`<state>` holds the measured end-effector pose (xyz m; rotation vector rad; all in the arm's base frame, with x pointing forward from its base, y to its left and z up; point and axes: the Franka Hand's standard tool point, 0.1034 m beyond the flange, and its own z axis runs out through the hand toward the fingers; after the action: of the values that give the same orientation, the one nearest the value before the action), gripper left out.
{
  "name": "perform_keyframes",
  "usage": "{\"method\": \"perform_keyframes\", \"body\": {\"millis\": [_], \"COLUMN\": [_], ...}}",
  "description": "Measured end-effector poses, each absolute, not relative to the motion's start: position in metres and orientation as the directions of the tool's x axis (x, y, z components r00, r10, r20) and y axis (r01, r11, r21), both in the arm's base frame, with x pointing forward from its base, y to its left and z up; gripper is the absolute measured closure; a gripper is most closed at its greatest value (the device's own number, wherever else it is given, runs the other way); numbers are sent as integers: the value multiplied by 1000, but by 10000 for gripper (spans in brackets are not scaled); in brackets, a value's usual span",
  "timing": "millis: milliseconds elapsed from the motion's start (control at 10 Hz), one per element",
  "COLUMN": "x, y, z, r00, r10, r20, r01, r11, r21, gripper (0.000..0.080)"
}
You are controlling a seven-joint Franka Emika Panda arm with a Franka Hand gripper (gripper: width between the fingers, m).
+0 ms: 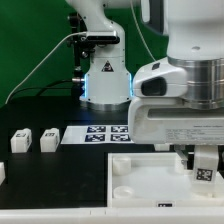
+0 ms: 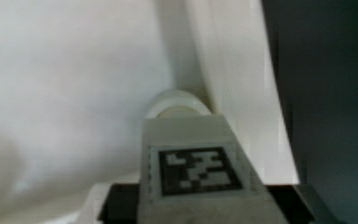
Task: Assemble one leg
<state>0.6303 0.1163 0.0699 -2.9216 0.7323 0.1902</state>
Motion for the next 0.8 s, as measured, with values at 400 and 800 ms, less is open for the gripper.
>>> {"method": "perform_keyframes", "body": {"millis": [400,800], "x": [632,628], "y": [116,127], "z": [70,63], "r00": [651,284], "r10": [-739,-943], "r20": [-176,-174], "r01": [-754,-957], "r11": [-655,-288], "r21": [-40,1], "gripper": [505,505]}}
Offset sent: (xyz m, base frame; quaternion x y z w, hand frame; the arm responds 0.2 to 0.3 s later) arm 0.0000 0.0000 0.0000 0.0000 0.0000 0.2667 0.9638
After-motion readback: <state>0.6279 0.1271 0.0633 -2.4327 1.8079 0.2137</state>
